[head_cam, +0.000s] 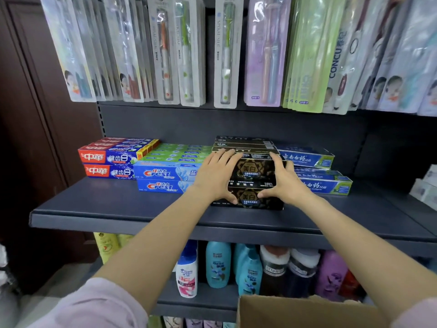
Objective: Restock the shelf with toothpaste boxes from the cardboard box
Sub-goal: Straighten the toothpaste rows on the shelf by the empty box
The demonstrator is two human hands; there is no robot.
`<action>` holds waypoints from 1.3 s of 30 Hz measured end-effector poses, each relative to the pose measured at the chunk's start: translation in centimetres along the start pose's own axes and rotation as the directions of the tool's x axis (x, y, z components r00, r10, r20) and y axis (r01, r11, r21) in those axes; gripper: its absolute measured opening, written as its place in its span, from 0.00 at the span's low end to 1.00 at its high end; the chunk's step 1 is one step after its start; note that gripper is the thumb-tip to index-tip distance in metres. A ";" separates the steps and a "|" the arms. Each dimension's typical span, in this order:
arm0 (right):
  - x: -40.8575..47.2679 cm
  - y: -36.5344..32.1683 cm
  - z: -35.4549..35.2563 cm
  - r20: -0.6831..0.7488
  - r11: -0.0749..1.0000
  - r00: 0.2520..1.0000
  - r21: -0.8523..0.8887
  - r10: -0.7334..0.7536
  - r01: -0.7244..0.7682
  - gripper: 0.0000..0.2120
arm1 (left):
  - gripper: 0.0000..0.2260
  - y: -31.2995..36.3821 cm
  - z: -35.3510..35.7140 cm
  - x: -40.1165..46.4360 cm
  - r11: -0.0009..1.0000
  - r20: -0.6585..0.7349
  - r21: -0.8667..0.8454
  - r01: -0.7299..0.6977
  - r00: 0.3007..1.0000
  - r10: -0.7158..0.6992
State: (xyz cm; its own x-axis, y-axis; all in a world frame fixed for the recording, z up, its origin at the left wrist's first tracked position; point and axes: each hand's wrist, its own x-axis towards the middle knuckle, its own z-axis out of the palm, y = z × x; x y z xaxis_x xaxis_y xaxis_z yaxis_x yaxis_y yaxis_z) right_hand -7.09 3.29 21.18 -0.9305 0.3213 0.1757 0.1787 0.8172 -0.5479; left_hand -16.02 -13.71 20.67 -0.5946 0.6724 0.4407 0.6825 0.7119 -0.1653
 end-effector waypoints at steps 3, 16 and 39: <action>0.1 -0.1 0.0 -0.009 1.000 1.000 0.006 -0.003 0.003 0.54 | 0.56 0.2 -0.1 0.1 1.000 0.005 0.009 0.011 1.000 -0.011; -2.4 3.8 -3.4 -0.026 0.997 0.998 0.038 -0.062 0.063 0.45 | 0.39 6.9 -1.6 0.5 0.986 -0.095 -0.155 -0.052 0.995 0.038; 14.0 15.8 -9.3 0.033 0.934 0.975 -0.284 -0.218 0.218 0.24 | 0.31 19.3 2.6 15.3 0.951 0.398 -0.012 0.308 0.874 -0.278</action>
State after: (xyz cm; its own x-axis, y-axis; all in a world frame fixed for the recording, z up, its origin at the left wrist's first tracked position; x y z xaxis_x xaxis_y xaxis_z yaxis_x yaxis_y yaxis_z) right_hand -14.34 25.17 22.54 -0.9571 0.1194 0.2640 0.0544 0.9690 -0.2411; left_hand -13.03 10.89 21.93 -0.8785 0.4709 0.0801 0.4716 0.8817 -0.0111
